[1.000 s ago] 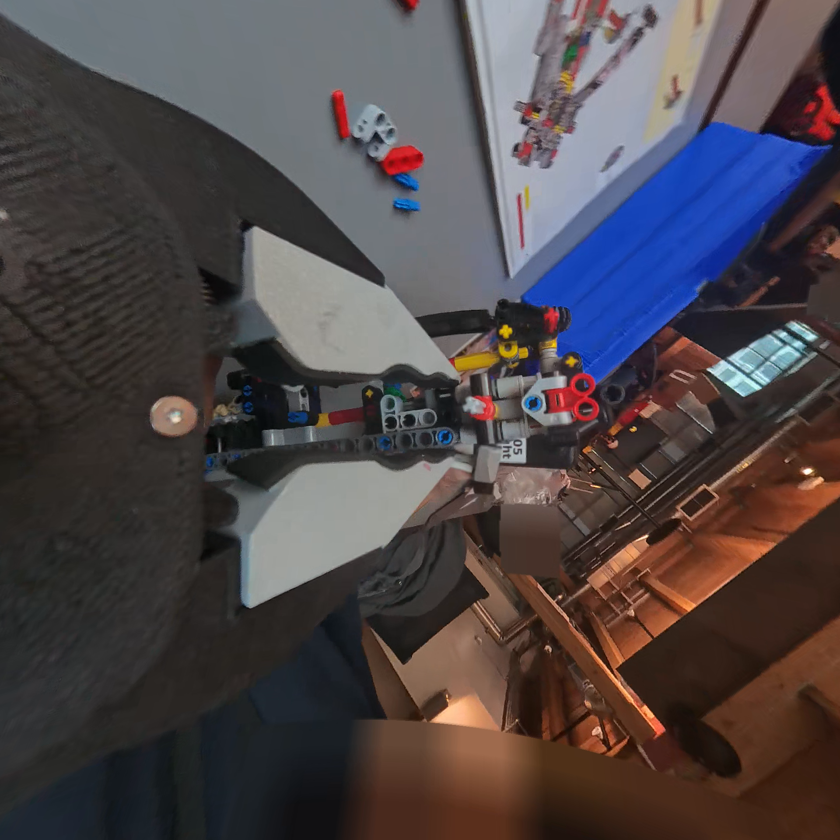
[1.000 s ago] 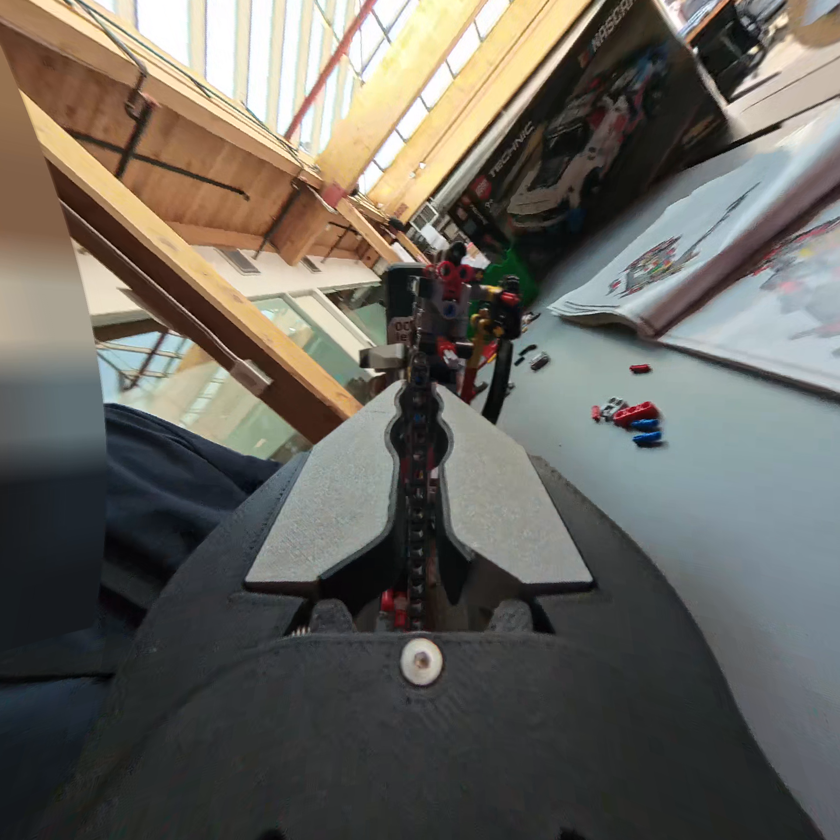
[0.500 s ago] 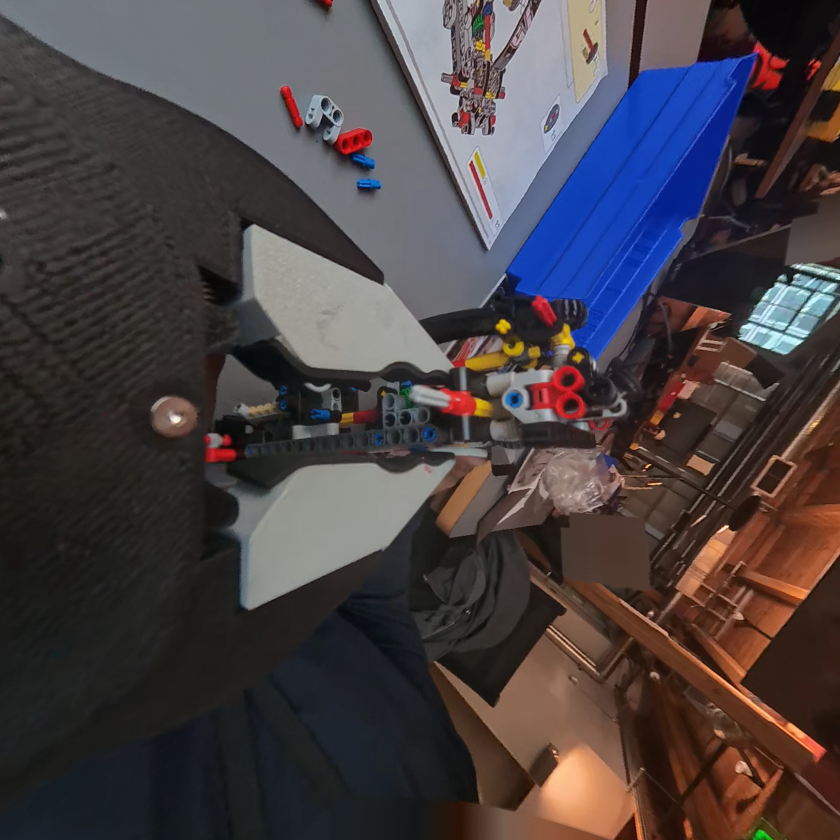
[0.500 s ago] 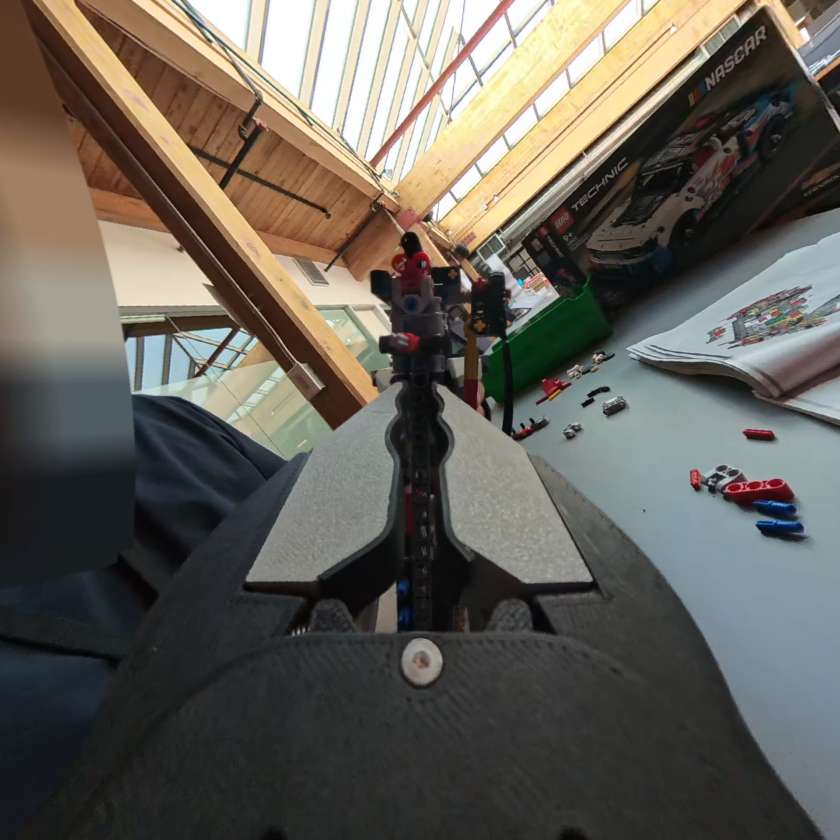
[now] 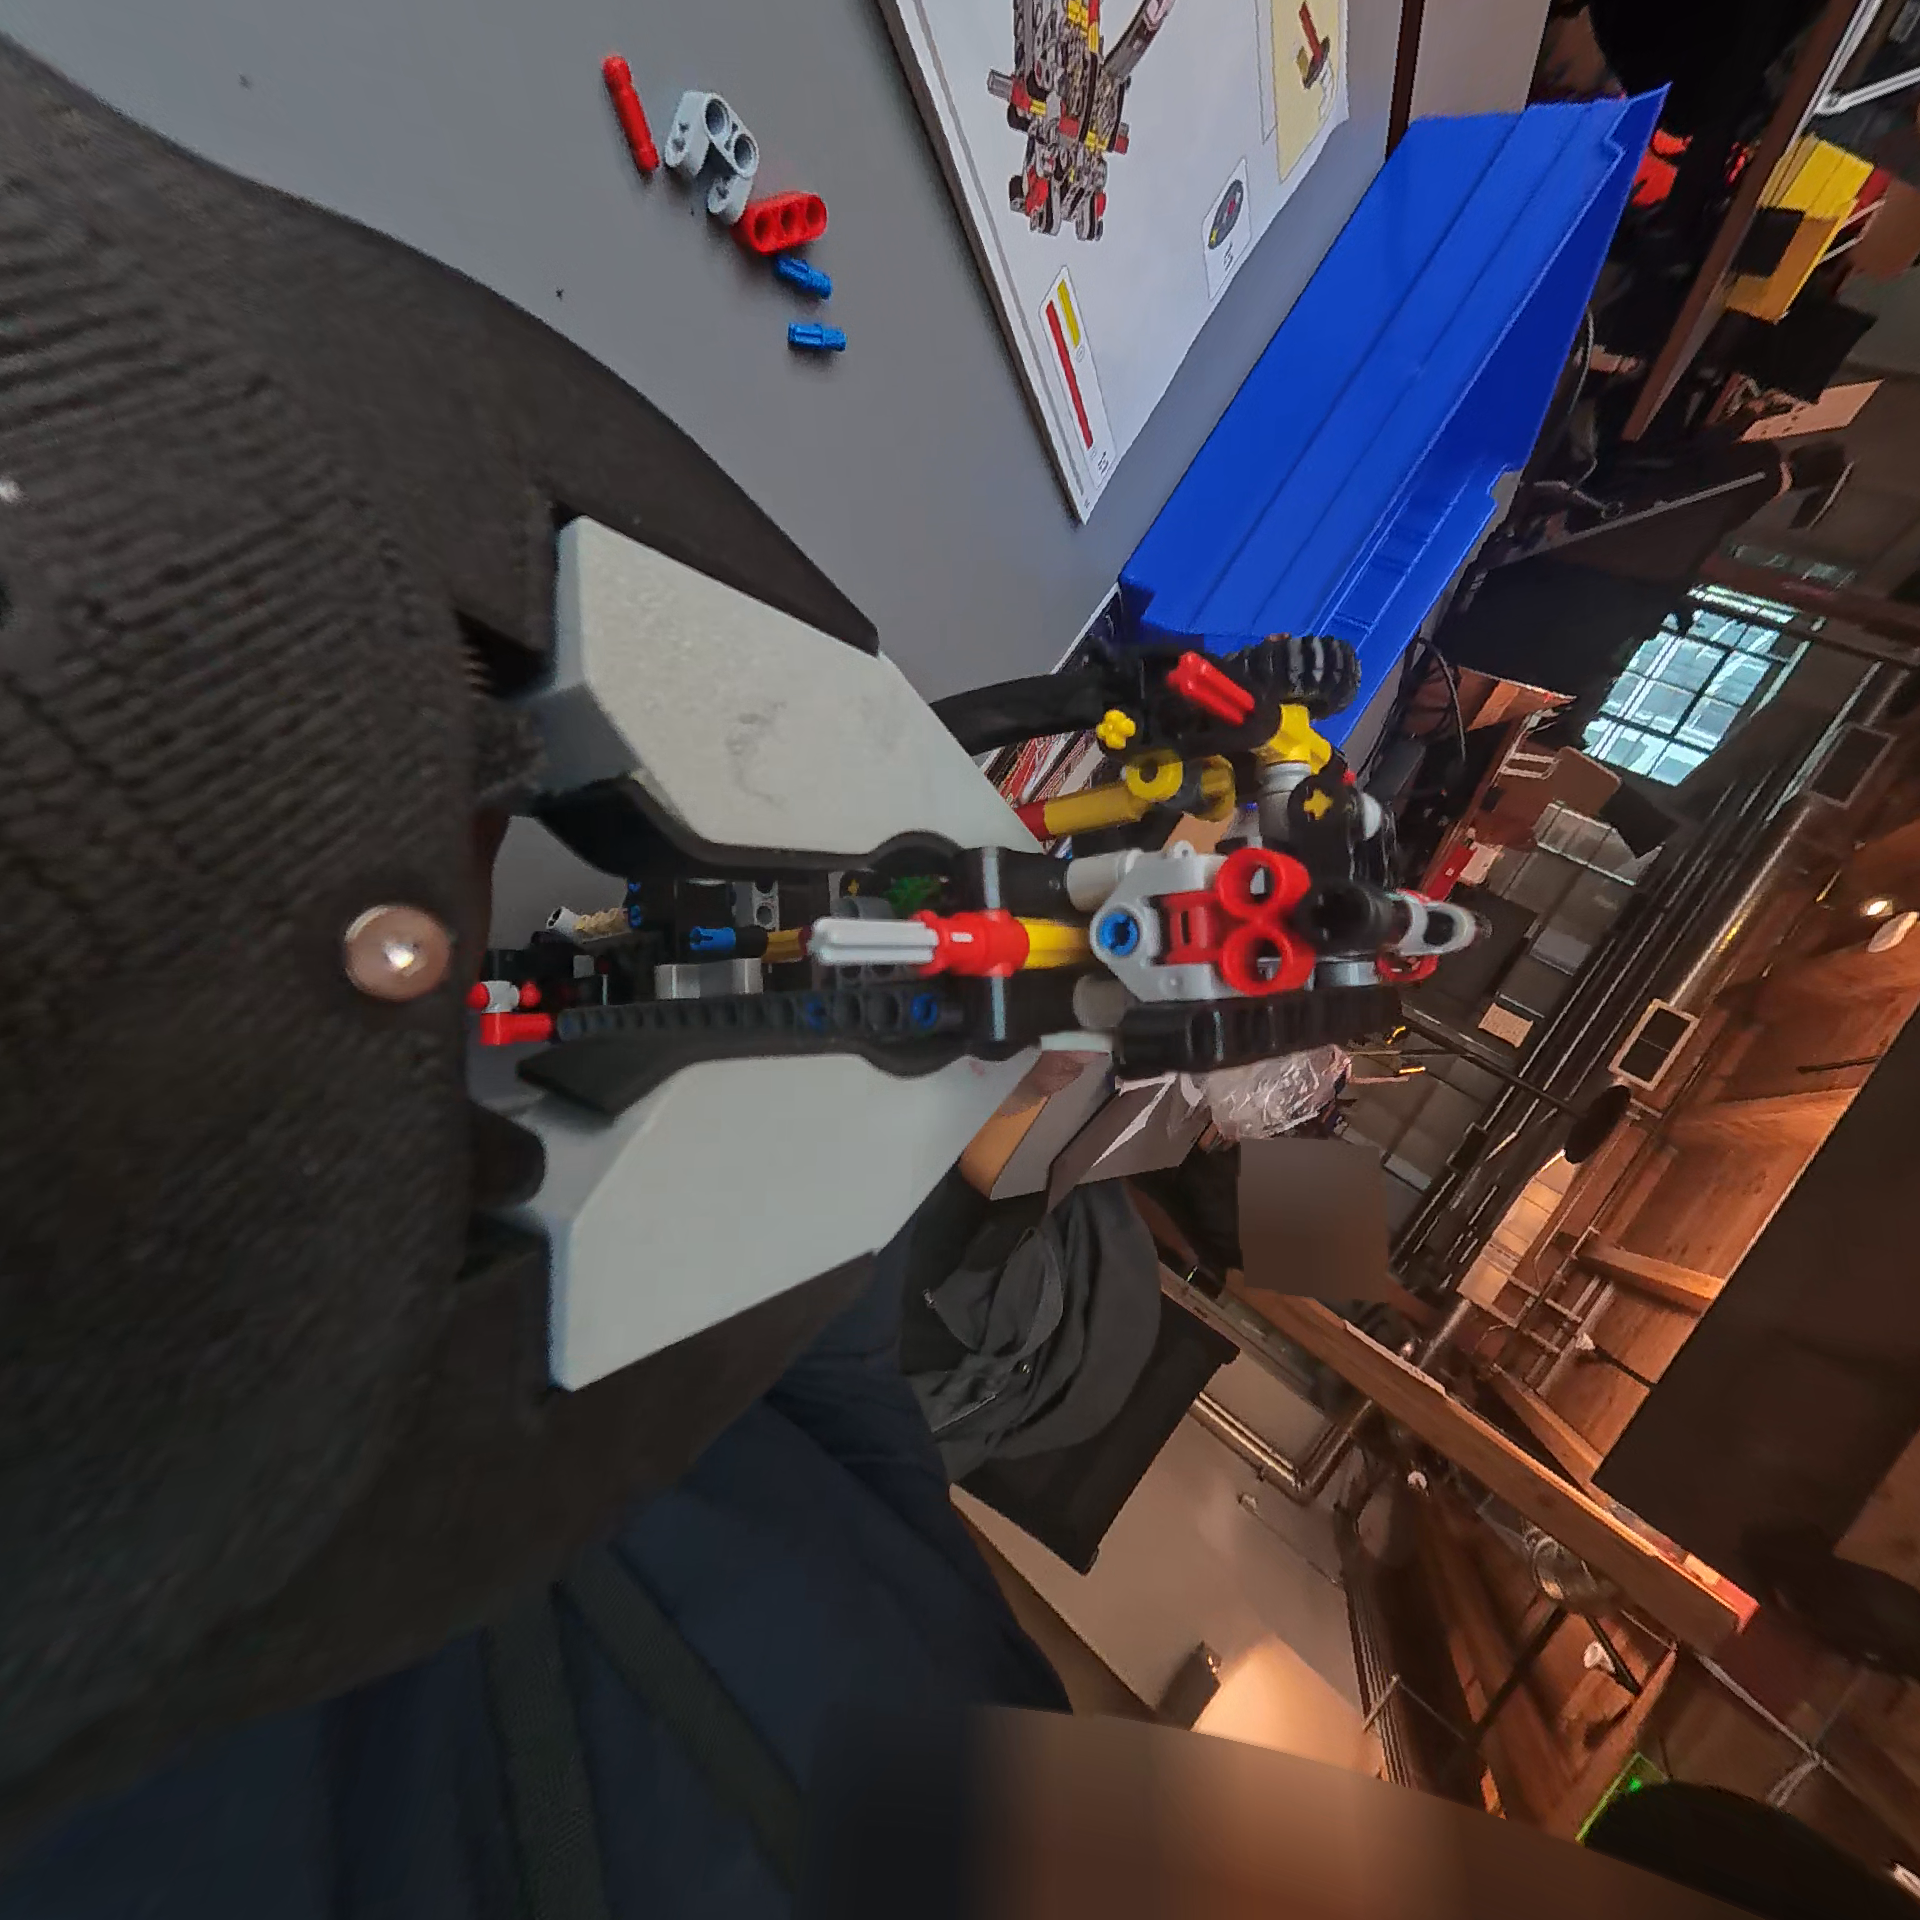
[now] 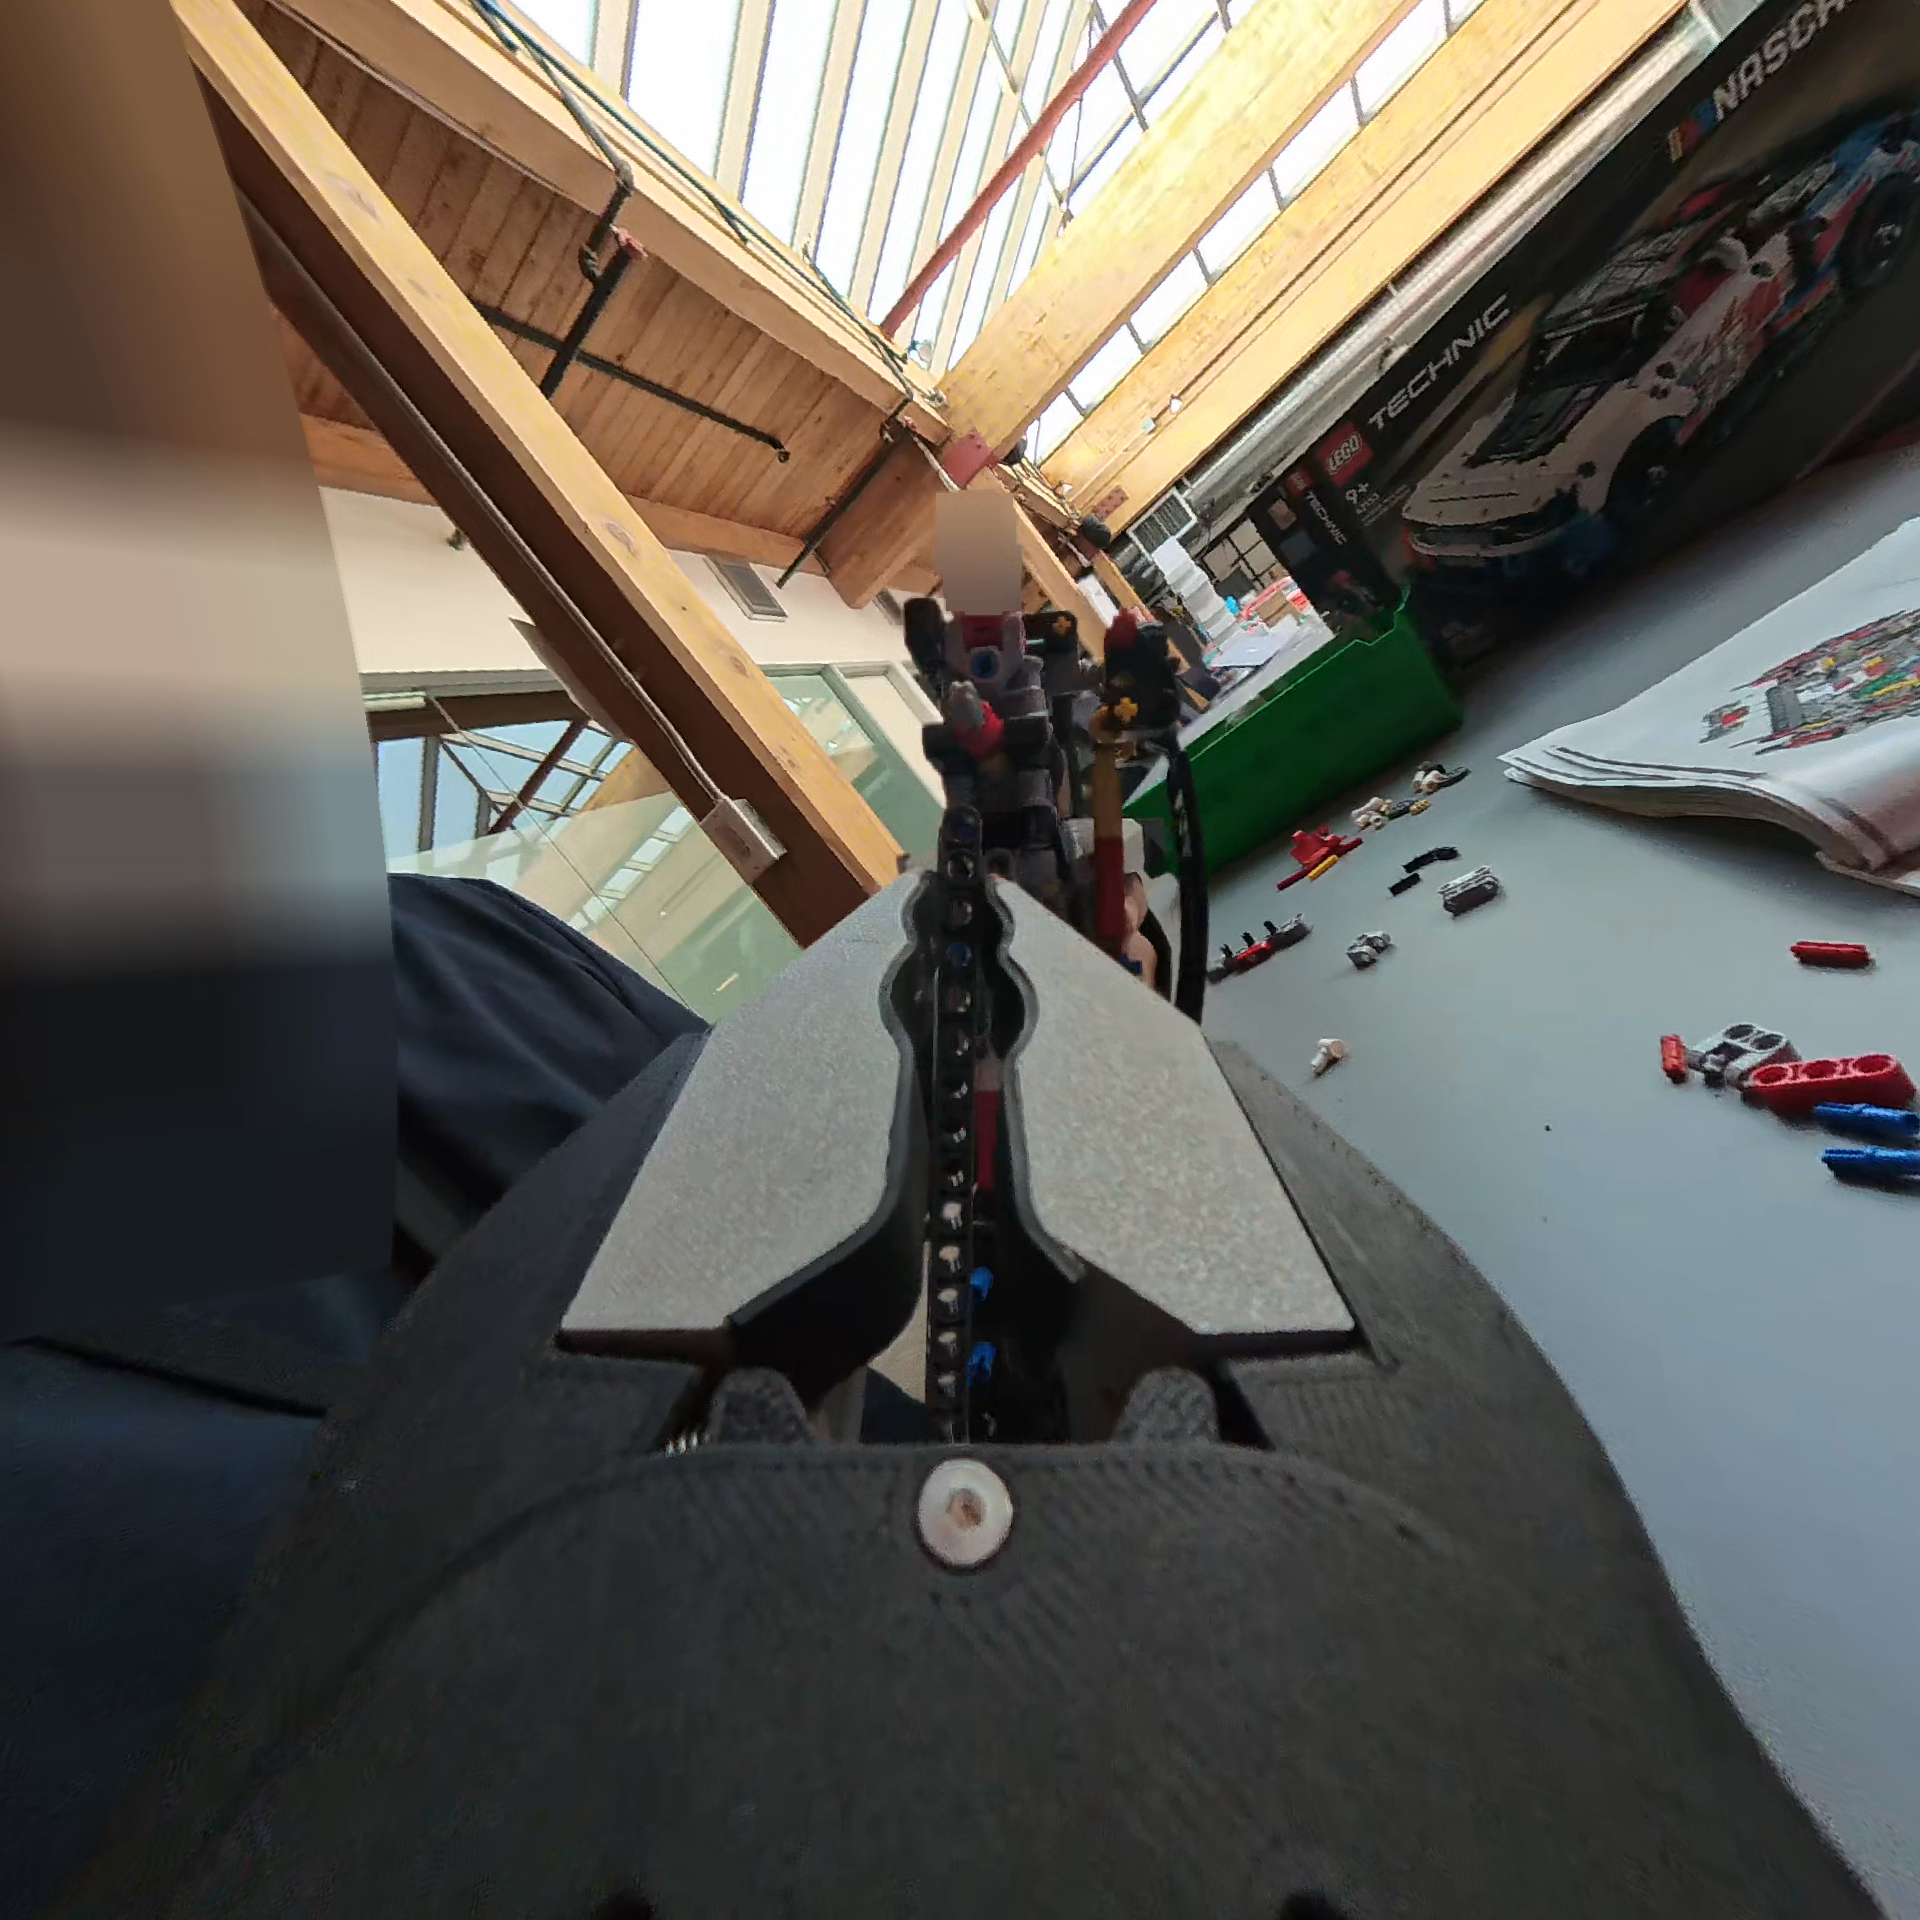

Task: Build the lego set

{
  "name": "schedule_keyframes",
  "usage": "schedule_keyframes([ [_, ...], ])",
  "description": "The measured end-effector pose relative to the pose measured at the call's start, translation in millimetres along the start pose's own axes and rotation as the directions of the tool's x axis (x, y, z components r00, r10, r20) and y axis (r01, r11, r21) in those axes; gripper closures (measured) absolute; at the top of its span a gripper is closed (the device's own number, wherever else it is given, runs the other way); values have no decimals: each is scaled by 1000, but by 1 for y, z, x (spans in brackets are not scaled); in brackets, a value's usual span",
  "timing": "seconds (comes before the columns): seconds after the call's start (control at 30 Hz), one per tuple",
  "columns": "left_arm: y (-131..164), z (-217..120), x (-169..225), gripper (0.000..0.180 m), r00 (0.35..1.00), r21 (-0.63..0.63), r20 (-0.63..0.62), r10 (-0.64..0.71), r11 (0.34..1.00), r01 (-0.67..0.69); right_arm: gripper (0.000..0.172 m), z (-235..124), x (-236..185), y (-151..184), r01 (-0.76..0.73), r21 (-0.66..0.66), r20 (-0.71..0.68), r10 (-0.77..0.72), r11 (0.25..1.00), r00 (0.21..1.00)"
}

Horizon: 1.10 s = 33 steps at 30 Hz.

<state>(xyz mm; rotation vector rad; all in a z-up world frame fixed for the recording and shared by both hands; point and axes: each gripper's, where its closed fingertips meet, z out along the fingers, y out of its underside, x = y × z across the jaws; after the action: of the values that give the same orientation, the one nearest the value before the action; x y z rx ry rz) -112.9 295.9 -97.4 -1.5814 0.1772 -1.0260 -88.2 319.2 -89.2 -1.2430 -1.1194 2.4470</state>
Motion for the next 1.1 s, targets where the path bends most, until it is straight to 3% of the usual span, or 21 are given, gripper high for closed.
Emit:
schedule_keyframes([
  [0.27, 0, 6, 3, 155, 998, -43, 44, 38, 998, -36, 167, 9, -4, -3, 49, -15, -17, -49, 999, 999],
  [0.63, 1, 7, 3, 155, 996, -96, 85, 39, 995, -31, 168, 8, -4, -2, 147, -203, -36, -158, 968, 987],
  [0.8, 1, 8, 5, 155, 994, -114, 91, 52, 993, -42, 167, 8, -6, 0, 134, -312, 21, -134, 941, 991],
  [1.1, 2, 9, 4, 155, 995, -119, 84, 45, 992, -35, 167, 8, -3, 0, 74, -292, 54, -61, 954, 997],
])
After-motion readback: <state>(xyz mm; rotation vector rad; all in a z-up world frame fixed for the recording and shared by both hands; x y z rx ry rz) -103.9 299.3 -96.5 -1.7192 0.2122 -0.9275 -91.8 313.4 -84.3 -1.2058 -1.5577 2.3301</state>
